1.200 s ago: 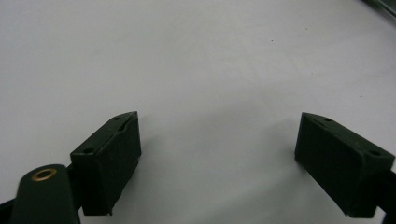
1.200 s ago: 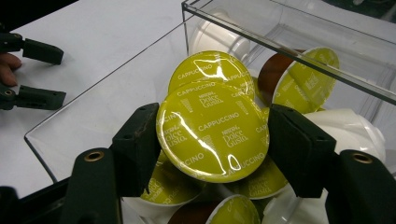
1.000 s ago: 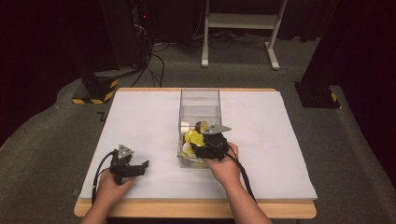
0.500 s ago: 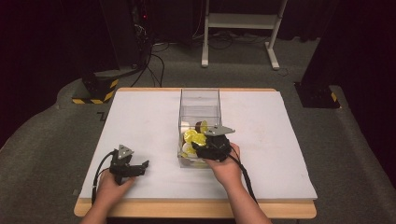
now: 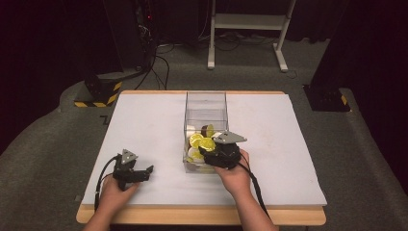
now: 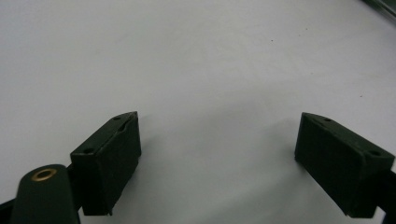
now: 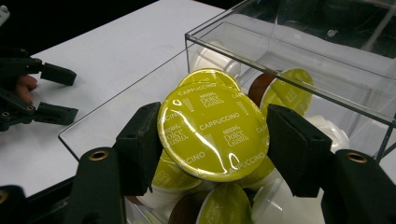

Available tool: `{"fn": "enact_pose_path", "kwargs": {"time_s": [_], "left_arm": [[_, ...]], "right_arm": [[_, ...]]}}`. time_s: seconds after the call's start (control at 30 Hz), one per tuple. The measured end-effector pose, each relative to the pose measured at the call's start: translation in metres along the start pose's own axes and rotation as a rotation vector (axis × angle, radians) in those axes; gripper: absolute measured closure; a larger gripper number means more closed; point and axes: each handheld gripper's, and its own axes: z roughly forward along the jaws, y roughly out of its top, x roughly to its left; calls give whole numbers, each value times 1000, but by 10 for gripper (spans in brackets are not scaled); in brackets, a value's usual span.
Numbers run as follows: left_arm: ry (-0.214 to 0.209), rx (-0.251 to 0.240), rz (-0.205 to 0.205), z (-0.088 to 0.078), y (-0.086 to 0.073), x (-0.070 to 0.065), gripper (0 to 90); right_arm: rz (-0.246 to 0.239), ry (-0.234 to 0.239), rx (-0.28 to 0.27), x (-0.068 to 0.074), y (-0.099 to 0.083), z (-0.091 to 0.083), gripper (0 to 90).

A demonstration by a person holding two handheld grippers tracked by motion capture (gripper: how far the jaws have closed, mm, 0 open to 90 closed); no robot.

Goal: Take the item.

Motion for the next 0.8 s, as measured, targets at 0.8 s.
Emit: {"fn": "enact_pose_path", "kwargs": {"time_s": [0.8], "left_arm": [[0,-1,-1,0,0,0,147]], "right_arm": [[-3,-4,-52,-2,-2,-12,384]]}}
